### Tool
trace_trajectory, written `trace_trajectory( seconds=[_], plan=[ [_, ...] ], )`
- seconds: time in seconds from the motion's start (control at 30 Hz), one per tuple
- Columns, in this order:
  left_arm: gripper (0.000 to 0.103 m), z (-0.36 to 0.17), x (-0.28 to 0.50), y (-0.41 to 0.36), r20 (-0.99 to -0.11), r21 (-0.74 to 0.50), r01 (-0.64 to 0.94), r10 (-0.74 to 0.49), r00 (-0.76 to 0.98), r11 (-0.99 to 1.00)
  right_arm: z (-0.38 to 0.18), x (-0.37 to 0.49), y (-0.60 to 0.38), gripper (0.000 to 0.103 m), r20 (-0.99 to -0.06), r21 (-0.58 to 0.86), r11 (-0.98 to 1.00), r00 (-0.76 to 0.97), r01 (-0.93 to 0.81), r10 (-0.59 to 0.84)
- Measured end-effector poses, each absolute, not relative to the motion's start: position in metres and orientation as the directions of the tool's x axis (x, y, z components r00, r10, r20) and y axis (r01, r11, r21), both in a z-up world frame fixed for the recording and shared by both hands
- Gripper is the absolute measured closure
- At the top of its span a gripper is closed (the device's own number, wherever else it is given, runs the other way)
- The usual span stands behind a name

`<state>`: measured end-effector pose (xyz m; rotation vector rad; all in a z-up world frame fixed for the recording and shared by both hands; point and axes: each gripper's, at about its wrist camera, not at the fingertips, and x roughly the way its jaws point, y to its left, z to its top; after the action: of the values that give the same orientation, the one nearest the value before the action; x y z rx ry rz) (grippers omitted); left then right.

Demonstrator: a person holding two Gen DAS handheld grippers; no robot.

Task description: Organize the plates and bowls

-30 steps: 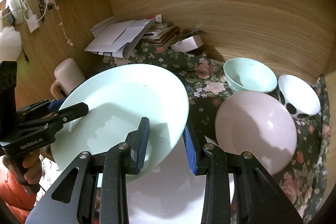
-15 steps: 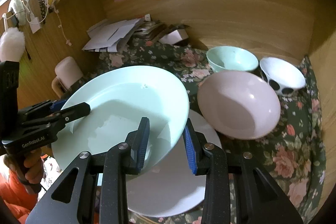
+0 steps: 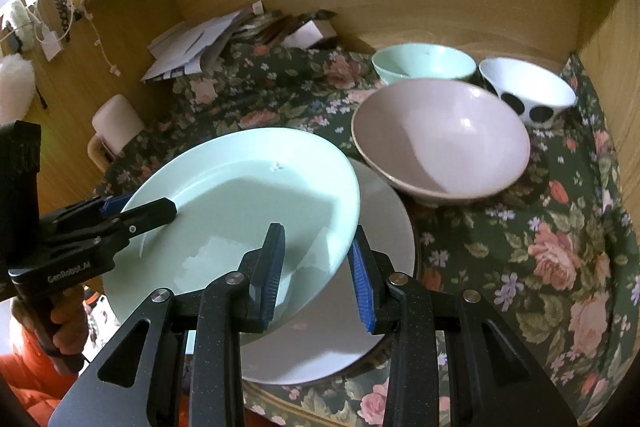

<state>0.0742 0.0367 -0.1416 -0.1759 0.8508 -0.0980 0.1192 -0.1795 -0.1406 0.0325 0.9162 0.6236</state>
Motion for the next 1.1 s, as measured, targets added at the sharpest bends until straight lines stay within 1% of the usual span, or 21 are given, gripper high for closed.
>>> trace_trajectory(
  seconds=[0.73, 1.1],
  plan=[
    [0.060, -0.177, 0.096, 0.033, -0.793, -0.196, 0.021, -0.171, 0.585, 0.980, -0.170, 0.129, -0.186, 0.074, -0.775, 0.315, 0.844, 0.395, -0.434, 0.493],
    [0.060, -0.184, 0.101, 0.031, -0.807, -0.211, 0.023, -0.187, 0.560, 0.977, -0.167, 0.129, -0.191, 0.074, -0.779, 0.314, 0.843, 0.390, -0.436, 0.492]
  ],
)
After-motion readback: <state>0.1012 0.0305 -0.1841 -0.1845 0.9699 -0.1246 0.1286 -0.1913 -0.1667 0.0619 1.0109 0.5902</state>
